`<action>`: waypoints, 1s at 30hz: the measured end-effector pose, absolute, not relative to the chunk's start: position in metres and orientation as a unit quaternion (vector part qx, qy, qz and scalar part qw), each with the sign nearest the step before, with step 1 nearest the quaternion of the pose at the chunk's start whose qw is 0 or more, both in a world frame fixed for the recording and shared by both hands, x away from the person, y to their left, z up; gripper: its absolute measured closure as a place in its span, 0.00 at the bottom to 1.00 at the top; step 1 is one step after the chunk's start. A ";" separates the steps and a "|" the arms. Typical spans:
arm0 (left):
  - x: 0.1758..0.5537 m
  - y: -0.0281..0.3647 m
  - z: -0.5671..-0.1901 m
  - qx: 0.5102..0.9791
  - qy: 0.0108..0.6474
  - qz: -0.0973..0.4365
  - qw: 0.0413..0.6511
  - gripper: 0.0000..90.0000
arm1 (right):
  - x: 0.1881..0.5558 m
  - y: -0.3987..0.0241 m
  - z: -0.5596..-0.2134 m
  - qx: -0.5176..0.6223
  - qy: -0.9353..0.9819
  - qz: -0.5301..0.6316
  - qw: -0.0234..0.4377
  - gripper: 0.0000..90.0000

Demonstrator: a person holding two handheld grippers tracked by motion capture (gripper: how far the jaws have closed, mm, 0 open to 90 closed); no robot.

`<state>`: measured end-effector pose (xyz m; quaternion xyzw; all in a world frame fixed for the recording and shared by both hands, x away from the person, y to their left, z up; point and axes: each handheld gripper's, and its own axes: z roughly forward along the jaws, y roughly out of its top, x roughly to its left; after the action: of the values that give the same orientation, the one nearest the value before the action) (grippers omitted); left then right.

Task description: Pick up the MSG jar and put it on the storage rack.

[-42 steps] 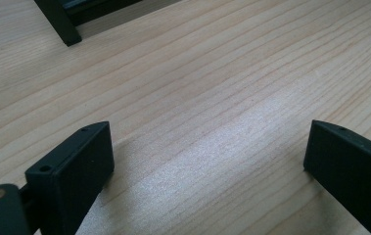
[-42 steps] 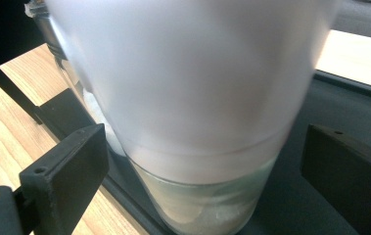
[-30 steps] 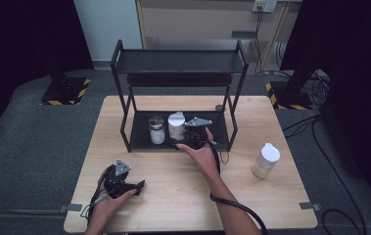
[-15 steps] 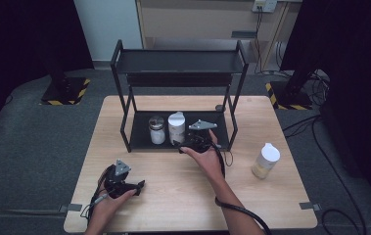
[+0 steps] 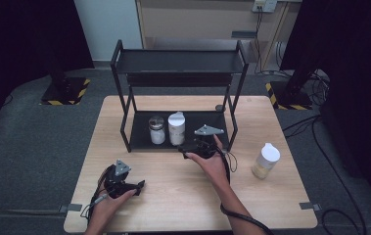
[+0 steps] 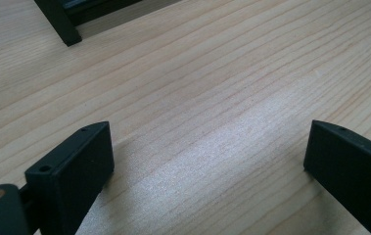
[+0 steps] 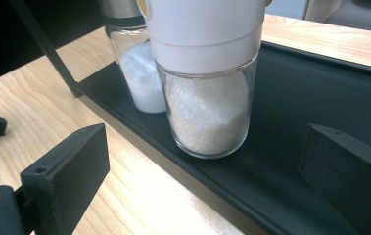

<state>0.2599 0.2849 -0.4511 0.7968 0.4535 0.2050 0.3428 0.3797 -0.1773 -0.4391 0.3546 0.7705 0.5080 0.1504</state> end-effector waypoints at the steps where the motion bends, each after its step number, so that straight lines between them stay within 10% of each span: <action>1: 0.260 0.285 -0.451 0.797 0.453 0.205 0.343 0.04 | 0.377 -0.179 -0.440 0.354 0.769 0.510 0.150 0.05; 30: 0.262 0.284 -0.451 0.797 0.454 0.204 0.342 0.03 | 0.327 -0.214 -0.446 0.338 0.780 0.505 0.149 0.05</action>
<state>0.2616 0.2843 -0.4509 0.7969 0.4544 0.2036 0.3420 0.3274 -0.2141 -0.4465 0.3377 0.7801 0.5052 0.1486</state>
